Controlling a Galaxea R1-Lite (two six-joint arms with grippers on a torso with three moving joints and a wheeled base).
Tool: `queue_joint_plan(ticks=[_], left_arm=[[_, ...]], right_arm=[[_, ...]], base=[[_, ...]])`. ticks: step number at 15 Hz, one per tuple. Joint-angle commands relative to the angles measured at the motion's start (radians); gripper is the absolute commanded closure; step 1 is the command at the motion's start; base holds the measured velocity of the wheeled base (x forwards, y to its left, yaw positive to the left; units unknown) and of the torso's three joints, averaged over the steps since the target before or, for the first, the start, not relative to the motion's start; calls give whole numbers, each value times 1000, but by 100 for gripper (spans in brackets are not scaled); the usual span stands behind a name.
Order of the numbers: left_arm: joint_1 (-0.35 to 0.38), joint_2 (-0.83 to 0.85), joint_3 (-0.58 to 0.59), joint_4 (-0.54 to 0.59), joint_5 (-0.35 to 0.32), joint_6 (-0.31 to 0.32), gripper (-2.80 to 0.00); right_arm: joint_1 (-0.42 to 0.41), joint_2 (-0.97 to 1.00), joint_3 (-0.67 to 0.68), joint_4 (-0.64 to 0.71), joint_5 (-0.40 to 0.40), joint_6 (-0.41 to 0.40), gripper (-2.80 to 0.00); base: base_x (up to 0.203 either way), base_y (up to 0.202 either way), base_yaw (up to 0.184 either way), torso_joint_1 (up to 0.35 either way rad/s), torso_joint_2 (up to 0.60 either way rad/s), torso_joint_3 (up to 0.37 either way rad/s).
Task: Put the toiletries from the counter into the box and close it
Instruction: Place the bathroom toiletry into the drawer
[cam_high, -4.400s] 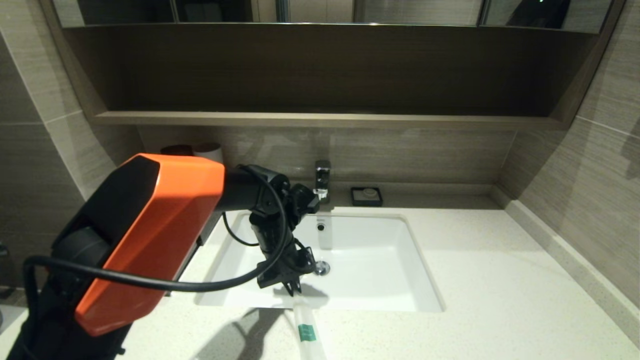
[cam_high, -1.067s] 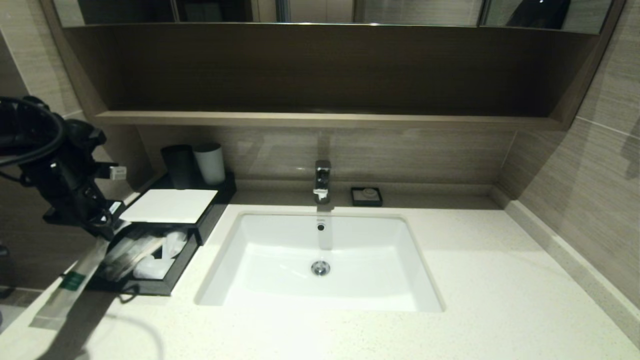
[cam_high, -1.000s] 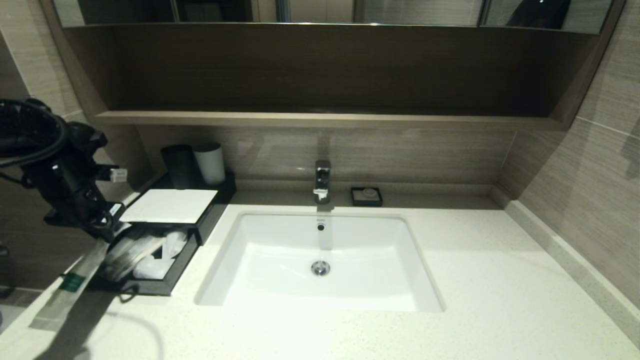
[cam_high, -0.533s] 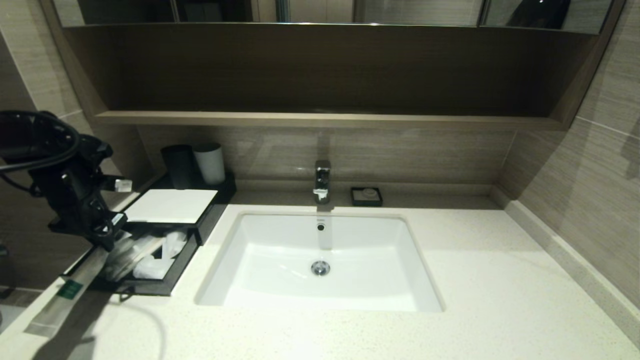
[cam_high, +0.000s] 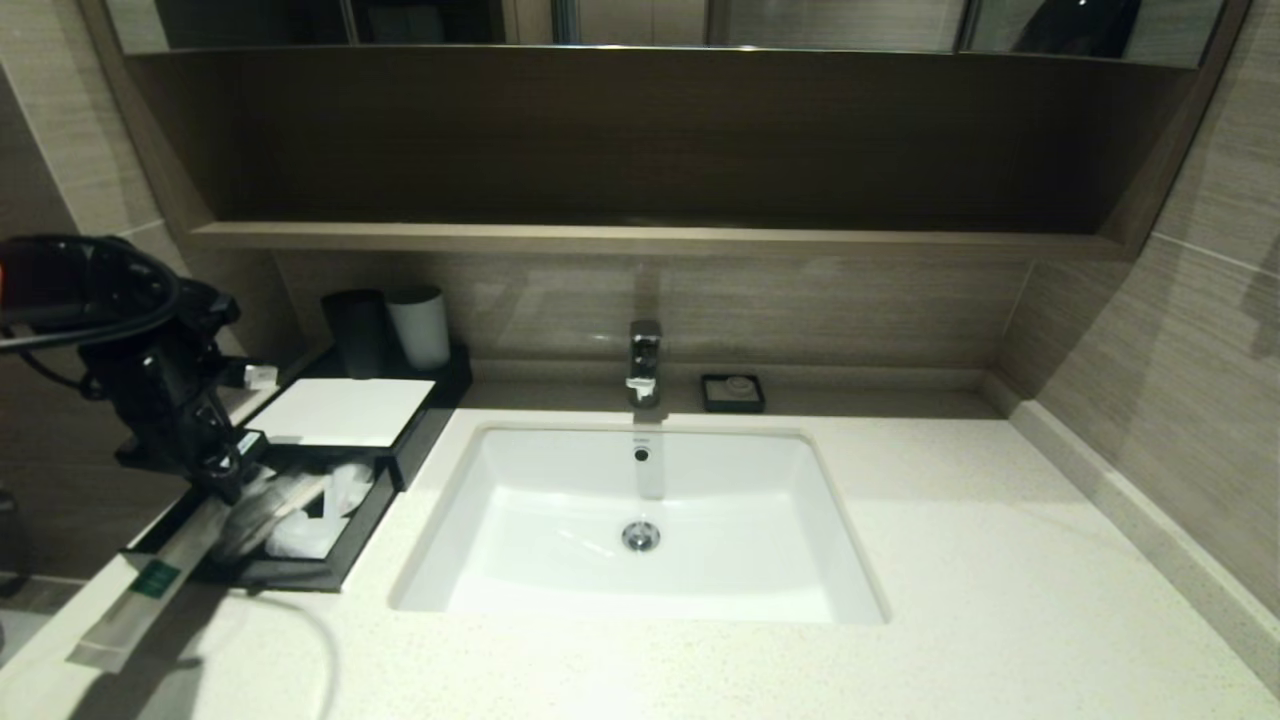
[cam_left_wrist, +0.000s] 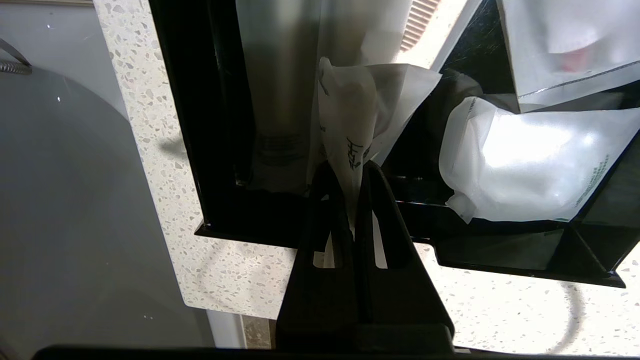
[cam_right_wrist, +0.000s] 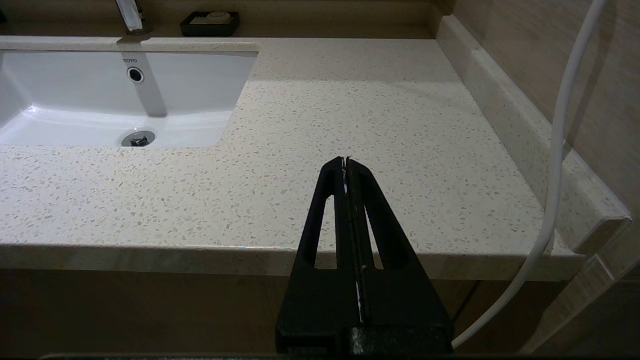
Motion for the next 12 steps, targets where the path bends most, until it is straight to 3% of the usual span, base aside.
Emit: queue_joint_plan(ticks=[1,12], left_arm=[[-6,3,1,10,1,2,0],[-27,8,1,84,1,9,0]], right_arm=[[0,0,2,0,0,0,0],[0,0,2,0,0,0,0]], base=[[0,0,0,0,0,0],[0,0,0,0,0,0]])
